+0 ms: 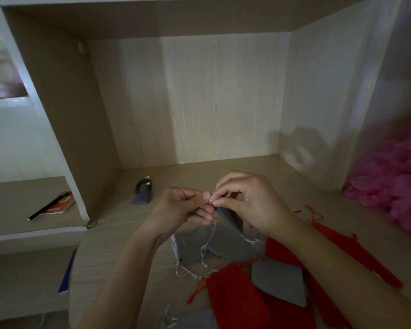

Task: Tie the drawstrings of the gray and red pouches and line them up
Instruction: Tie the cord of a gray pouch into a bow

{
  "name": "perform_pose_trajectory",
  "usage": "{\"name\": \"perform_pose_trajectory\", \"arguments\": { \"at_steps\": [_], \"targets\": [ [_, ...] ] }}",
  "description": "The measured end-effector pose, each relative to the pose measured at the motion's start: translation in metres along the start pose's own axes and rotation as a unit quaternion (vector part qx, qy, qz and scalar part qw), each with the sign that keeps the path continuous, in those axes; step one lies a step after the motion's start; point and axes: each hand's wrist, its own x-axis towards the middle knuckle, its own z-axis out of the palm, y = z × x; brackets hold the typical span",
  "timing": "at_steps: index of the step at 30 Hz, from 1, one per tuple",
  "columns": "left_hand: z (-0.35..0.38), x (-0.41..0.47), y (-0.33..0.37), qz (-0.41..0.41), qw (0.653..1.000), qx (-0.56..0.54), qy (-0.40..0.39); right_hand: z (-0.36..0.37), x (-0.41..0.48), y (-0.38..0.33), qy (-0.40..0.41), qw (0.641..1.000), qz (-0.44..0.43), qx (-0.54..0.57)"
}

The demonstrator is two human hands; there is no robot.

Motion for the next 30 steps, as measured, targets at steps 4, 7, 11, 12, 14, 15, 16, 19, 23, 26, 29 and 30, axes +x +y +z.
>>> {"name": "perform_pose_trajectory", "arguments": {
  "at_steps": [4, 7, 11, 12, 14, 15, 16, 19, 23, 26, 29, 30],
  "targets": [
    [-0.003, -0.001, 0.001, -0.016, 0.999, -0.013, -0.03, -0.002, 0.001, 0.003, -0.012, 1.0, -0.003, -0.001],
    [-0.005, -0.002, 0.003, -0.041, 0.998, -0.039, -0.038, -0.007, 0.001, 0.002, -0.037, 0.999, -0.011, 0.009],
    [-0.009, -0.003, 0.004, -0.088, 0.994, -0.036, -0.056, -0.005, -0.001, -0.003, -0.072, 0.997, 0.019, 0.033],
    [-0.01, -0.003, 0.005, -0.098, 0.993, -0.024, -0.067, -0.004, -0.001, -0.004, -0.083, 0.995, 0.028, 0.037],
    [-0.012, -0.004, 0.005, -0.115, 0.989, 0.003, -0.089, -0.004, -0.002, -0.004, -0.106, 0.993, 0.033, 0.04],
    [-0.013, -0.004, 0.005, -0.119, 0.988, 0.018, -0.099, -0.004, -0.003, -0.005, -0.113, 0.992, 0.031, 0.04],
    [-0.014, -0.005, 0.006, -0.121, 0.986, 0.031, -0.107, -0.004, -0.003, -0.005, -0.118, 0.992, 0.028, 0.041],
    [-0.013, -0.006, 0.008, -0.119, 0.983, 0.061, -0.127, -0.002, -0.004, -0.007, -0.13, 0.99, 0.022, 0.041],
    [-0.01, -0.008, 0.007, -0.068, 0.982, 0.133, -0.113, 0.001, -0.004, -0.004, -0.115, 0.99, 0.056, 0.059],
    [-0.007, -0.008, 0.007, -0.021, 0.986, 0.135, -0.1, 0.001, -0.003, -0.002, -0.065, 0.991, 0.078, 0.087],
    [-0.002, -0.01, 0.007, 0.025, 0.981, 0.159, -0.104, 0.0, -0.002, -0.002, -0.025, 0.994, 0.073, 0.078],
    [0.0, -0.011, 0.008, 0.04, 0.981, 0.162, -0.102, -0.001, -0.001, -0.003, -0.02, 0.995, 0.065, 0.073]
  ]
}}
